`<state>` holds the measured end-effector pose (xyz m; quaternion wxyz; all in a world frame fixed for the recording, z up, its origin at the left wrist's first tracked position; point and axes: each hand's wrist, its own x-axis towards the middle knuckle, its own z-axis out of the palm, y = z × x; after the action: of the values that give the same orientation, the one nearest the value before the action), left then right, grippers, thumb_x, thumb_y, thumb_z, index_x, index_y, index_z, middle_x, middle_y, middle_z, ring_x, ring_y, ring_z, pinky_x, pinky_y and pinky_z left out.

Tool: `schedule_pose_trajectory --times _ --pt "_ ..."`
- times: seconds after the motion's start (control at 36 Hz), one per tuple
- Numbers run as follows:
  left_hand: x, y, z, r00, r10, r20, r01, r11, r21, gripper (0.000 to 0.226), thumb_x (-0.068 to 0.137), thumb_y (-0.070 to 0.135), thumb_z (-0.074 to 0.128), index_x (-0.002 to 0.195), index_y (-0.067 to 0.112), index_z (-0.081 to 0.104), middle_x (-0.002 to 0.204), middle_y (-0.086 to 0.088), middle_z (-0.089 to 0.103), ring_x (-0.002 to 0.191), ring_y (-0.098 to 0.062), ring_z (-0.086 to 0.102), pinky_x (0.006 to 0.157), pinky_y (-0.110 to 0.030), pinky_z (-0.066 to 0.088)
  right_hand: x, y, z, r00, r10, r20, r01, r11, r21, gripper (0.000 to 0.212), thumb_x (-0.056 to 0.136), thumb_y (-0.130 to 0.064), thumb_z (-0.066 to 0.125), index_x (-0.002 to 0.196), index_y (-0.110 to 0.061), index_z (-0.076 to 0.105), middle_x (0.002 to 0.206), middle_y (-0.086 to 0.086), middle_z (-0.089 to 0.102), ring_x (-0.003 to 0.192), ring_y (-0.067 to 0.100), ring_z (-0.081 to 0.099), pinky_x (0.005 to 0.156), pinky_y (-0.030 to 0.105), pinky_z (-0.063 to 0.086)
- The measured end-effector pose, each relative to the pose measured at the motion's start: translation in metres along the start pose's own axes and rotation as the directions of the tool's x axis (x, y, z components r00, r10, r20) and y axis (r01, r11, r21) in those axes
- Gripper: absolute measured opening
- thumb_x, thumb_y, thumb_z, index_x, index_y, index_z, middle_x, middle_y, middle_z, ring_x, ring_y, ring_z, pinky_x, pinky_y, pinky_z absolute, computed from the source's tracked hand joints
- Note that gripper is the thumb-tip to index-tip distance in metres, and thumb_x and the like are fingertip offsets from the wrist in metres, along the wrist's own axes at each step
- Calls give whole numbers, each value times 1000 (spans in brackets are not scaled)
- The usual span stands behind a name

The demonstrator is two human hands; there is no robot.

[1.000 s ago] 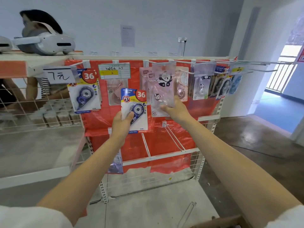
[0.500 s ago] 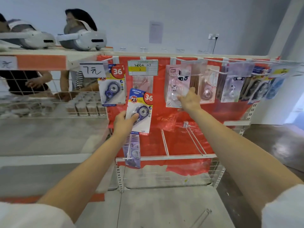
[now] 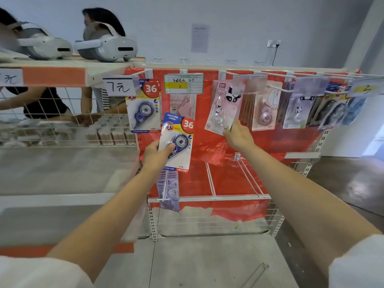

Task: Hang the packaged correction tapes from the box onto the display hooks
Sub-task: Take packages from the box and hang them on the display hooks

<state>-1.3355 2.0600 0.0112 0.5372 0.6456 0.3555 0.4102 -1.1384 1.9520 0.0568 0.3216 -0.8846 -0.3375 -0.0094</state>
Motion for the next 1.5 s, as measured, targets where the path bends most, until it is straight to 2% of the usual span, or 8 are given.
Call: schedule_pose_trajectory --times 0.25,0.47,0.67,0.86,1.14,1.25,1.42,1.5 --pt "4 -7 8 998 -41 48 44 997 -70 14 90 19 64 101 12 59 85 2 64 73 -15 61 62 -27 50 -22 -11 4 960 -153 235 186 975 -123 24 95 -19 54 112 -4 58 112 17 64 107 35 60 82 36 46" --pt "5 -5 -2 990 -124 72 138 964 -228 7 92 20 62 98 16 62 96 -6 69 87 -26 66 82 -41 55 -50 -44 29 832 -230 505 62 943 326 36 100 -36 46 110 -3 55 94 9 59 81 23 64 72 40 59" --pt "-3 -3 -45 992 -55 111 76 978 -197 24 90 27 64 107 11 67 108 -13 70 101 -35 66 89 -47 52 -61 -78 55 870 -325 370 85 840 536 26 84 -40 70 95 -21 57 97 -4 61 92 14 58 75 26 46" --pt "-4 14 -80 997 54 50 -45 985 -167 10 92 22 60 100 16 63 77 9 70 59 -1 66 50 -17 51 -67 -115 66 861 -386 330 85 750 656 58 68 -48 76 111 -14 59 110 6 67 103 23 65 92 50 52" --pt "2 33 -104 985 173 8 -173 983 -56 15 90 19 64 102 10 65 86 6 69 68 -1 65 59 -15 52 -69 -136 67 864 -427 266 119 687 717 32 88 -22 68 116 -15 53 108 -4 62 99 11 59 82 24 49" --pt "5 28 -104 987 155 52 -152 986 -61 6 88 16 65 94 18 65 88 6 70 75 -6 66 64 -20 53 -70 -134 69 866 -421 270 119 698 707 39 84 -22 70 117 -13 54 114 3 65 107 20 62 95 41 51" --pt "11 33 -98 989 145 44 -143 989 -45 11 91 26 62 98 17 64 91 3 70 78 -8 65 69 -24 52 -69 -136 59 875 -412 254 128 703 700 34 91 -31 63 119 -17 51 108 -9 59 101 9 56 83 24 46" --pt "13 37 -96 990 139 19 -138 990 -25 10 92 29 61 93 19 63 90 1 69 76 -9 64 70 -26 53 -63 -142 55 896 -390 213 165 737 655 45 92 -37 61 126 -11 49 121 0 55 112 17 51 95 33 44"
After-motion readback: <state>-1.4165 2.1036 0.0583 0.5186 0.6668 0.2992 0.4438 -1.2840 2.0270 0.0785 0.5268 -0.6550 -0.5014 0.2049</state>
